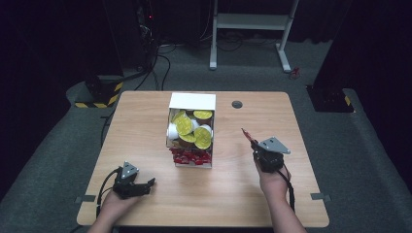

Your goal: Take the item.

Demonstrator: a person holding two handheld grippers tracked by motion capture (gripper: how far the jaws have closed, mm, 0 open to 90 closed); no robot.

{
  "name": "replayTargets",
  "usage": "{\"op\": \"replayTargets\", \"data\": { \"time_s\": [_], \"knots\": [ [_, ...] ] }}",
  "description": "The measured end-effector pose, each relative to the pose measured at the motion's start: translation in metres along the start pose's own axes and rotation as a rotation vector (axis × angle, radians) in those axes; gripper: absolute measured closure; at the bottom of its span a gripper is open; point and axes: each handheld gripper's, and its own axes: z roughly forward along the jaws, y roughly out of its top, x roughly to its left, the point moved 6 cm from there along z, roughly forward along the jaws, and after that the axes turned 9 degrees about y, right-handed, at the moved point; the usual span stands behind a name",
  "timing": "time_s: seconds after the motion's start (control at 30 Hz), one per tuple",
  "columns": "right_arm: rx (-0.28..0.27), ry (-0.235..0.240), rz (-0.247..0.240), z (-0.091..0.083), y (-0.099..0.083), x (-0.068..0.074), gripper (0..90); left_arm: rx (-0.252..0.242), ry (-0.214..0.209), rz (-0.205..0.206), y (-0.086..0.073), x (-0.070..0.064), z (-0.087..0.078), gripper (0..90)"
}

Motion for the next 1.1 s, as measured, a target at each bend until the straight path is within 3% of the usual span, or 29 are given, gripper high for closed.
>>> {"op": "replayTargets", "data": {
  "time_s": [0.77,1.1],
  "knots": [
    [0.066,-0.040,-0.005,0.020,-0.012,-0.011,87.0,-0.001,-0.002,0.000,0.000,0.000,0.000,15.0],
    [0.097,-0.035,0.001,0.026,-0.021,-0.012,86.6,0.003,-0.005,0.000,0.000,0.000,0.000,15.0]
  ]
}}
